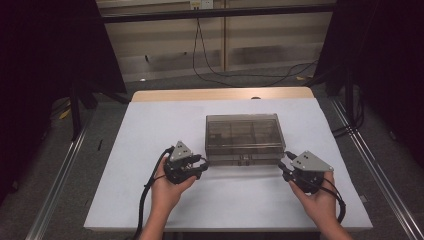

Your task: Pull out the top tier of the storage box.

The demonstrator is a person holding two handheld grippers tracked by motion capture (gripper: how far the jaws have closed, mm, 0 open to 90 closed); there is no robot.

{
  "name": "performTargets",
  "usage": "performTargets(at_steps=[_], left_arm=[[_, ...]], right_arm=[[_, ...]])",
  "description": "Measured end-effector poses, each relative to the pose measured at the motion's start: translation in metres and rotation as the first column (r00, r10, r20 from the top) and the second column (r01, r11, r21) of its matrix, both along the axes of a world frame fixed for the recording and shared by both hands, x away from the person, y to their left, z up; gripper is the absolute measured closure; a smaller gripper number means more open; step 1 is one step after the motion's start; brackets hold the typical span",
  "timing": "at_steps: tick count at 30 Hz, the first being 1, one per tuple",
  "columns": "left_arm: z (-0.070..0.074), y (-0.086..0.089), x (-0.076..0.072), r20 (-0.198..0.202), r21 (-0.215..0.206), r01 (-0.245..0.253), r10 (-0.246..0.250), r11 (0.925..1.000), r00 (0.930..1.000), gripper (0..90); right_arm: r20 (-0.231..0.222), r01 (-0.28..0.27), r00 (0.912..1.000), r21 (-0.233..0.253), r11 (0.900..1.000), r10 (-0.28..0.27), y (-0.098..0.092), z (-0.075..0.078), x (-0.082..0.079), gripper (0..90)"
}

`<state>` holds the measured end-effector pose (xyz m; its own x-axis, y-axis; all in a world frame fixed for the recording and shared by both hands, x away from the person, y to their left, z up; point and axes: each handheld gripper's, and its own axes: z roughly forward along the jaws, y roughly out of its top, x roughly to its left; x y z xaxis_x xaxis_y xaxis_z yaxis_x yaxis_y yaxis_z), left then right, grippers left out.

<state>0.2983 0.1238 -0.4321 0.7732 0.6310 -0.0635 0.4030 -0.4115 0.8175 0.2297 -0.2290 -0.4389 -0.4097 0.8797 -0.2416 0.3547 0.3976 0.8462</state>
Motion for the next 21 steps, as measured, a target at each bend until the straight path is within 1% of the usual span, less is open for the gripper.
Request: performTargets(at_steps=[1,3,7,15,16,17,18,21], left_arm=[[-0.0006,-0.002,0.0007,-0.006,0.0,0.008,-0.008,1.0,1.0,61.8],[-0.0011,-0.0033,0.0011,-0.003,0.001,0.013,-0.013,0.9999,0.9999,62.4],[-0.0025,-0.0085,0.0012,-0.007,0.002,0.028,-0.028,0.9996,0.9996,65.4],[-0.0007,-0.0089,0.0018,-0.003,0.007,0.024,-0.024,0.9997,0.9997,69.3],[-0.0002,-0.0088,0.0013,-0.012,0.003,0.02,-0.02,0.9998,0.9997,69.7],[-0.0002,-0.0088,0.0013,-0.012,0.003,0.02,-0.02,0.9998,0.9997,70.2],[0.0007,-0.0082,0.0011,-0.014,-0.008,0.023,-0.023,0.9997,0.9996,70.7],[0.0017,-0.0076,0.0005,-0.01,-0.013,0.029,-0.029,0.9995,0.9995,72.0]], right_arm=[[-0.004,-0.002,1.0,0.004,1.0,0.002,0.0004,-0.0005,0.0001,60.7],[-0.005,-0.002,1.0,0.0,1.0,0.002,0.0005,-0.0006,0.0002,60.8],[-0.008,-0.01,0.9999,0.01,1.0,0.01,-0.0009,0.0,0.0005,62.0],[-0.008,0.0,1.0,0.003,1.0,0.0,0.0002,-0.0006,-0.0002,62.5],[-0.009,-0.01,0.9999,0.01,1.0,0.01,-0.0009,-0.0005,0.0,62.8],[-0.009,-0.01,0.9999,0.01,1.0,0.01,-0.0009,-0.0005,0.0,62.8],[-0.013,-0.01,0.9999,0.009,1.0,0.01,-0.0008,-0.0003,-0.0006,63.2],[-0.015,-0.01,0.9998,0.01,1.0,0.01,-0.0009,0.0,-0.0013,63.5]])
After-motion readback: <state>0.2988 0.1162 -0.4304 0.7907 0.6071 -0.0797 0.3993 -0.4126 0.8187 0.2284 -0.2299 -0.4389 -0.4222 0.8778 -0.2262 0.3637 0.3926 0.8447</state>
